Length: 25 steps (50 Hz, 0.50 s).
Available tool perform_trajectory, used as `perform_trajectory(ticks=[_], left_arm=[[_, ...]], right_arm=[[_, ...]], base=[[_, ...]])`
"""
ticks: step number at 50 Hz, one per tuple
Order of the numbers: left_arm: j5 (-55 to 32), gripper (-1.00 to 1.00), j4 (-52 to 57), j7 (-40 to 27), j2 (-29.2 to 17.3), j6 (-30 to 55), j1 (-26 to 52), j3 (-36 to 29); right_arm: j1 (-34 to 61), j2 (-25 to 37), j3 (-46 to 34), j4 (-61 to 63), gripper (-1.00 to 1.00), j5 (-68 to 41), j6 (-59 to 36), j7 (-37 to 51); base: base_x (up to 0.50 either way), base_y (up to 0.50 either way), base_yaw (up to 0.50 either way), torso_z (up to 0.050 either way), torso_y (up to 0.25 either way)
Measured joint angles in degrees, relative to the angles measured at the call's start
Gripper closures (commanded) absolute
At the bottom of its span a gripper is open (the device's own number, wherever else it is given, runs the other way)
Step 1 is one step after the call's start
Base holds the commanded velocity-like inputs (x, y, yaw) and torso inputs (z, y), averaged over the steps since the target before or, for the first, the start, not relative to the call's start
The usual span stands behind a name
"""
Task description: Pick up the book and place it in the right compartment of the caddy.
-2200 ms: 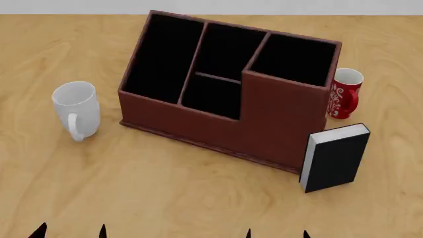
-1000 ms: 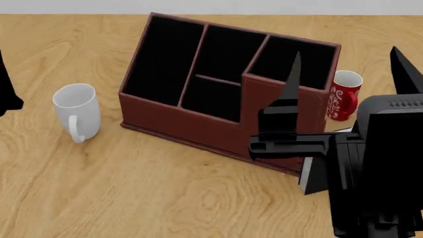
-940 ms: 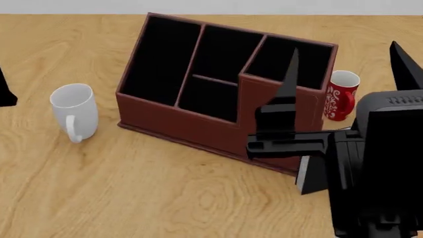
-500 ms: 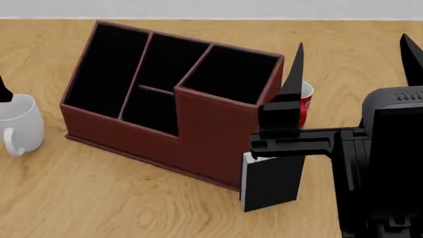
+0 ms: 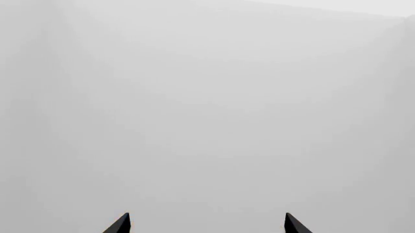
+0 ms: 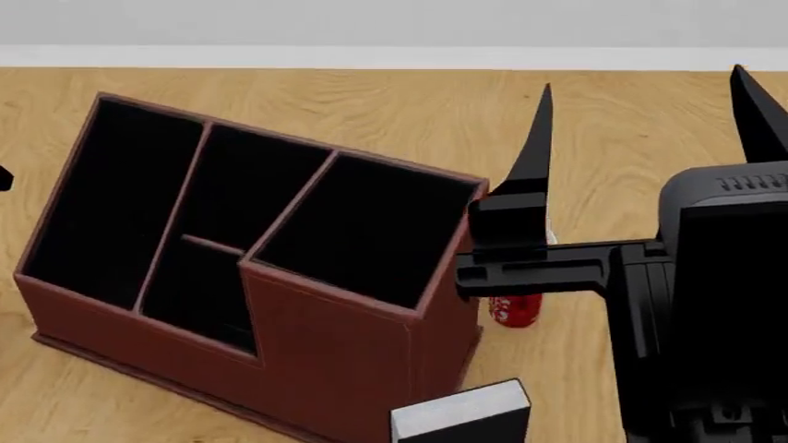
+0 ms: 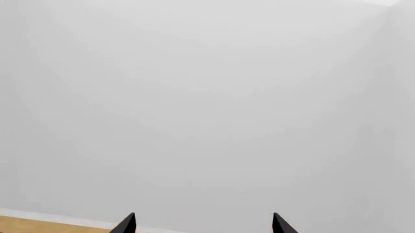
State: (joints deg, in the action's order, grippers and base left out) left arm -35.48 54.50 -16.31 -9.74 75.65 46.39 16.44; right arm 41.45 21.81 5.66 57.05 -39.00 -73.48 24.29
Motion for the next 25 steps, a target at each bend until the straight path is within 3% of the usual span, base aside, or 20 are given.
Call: perform_trajectory(ticks=[6,25], left_arm=[[-0.7,-1.0,0.1,-0.4,-0.1,0.3,0.2,0.4],[-3.0,-1.0,0.3,-1.8,-0.7,1.4,2.0,1.7]], right_arm=[[0.3,0.2,-0.5,-0.3,-1.0,-0.5,0.2,0.6],[4.2,1.3,2.6,-0.5,-1.0,-6.9,-3.8,1.8]], base=[[0.46,-0.07,0.0,0.0,0.003],[0.0,0.0,0.0,0.0,0.001]])
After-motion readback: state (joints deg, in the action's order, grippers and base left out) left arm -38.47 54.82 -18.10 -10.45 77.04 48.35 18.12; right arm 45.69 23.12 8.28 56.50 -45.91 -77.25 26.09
